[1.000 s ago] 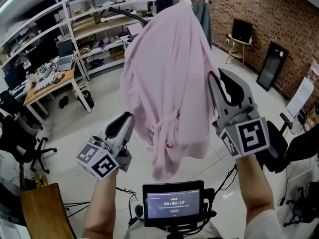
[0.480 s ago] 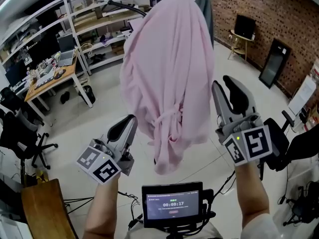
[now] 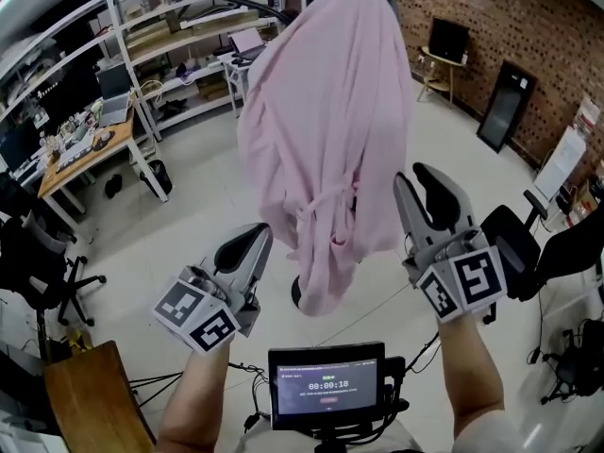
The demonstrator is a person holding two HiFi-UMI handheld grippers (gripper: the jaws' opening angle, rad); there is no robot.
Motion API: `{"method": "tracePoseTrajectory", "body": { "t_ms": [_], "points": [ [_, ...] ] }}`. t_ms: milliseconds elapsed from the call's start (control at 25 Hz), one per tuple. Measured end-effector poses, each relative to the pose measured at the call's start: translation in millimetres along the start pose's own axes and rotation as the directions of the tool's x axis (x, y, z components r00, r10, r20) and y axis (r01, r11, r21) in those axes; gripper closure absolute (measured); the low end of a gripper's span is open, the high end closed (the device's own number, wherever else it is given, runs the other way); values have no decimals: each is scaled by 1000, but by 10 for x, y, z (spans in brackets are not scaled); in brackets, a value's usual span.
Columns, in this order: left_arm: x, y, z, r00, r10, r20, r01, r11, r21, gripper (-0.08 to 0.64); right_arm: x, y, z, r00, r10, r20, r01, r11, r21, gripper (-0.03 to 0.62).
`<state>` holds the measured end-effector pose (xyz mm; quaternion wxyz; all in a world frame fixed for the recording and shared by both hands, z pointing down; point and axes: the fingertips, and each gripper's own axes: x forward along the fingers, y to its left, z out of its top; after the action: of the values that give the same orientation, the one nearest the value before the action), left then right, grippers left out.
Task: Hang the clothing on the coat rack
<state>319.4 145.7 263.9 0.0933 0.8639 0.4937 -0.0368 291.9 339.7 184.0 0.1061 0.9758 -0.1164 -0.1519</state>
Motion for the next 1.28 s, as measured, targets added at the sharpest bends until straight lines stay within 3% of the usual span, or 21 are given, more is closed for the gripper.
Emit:
{"method": "tracePoseTrajectory", "body": {
  "t_ms": [360, 1280],
  "points": [
    [-297, -246, -117, 999, -35, -25, 34, 998, -50, 558, -384, 509, -238, 994, 29, -103, -23, 998, 54, 459],
    [-803, -754, -389, 990, -89, -113, 87, 996, -22, 558, -1137, 1166, -412, 975, 16, -221, 11, 993, 121, 512]
  ]
}}
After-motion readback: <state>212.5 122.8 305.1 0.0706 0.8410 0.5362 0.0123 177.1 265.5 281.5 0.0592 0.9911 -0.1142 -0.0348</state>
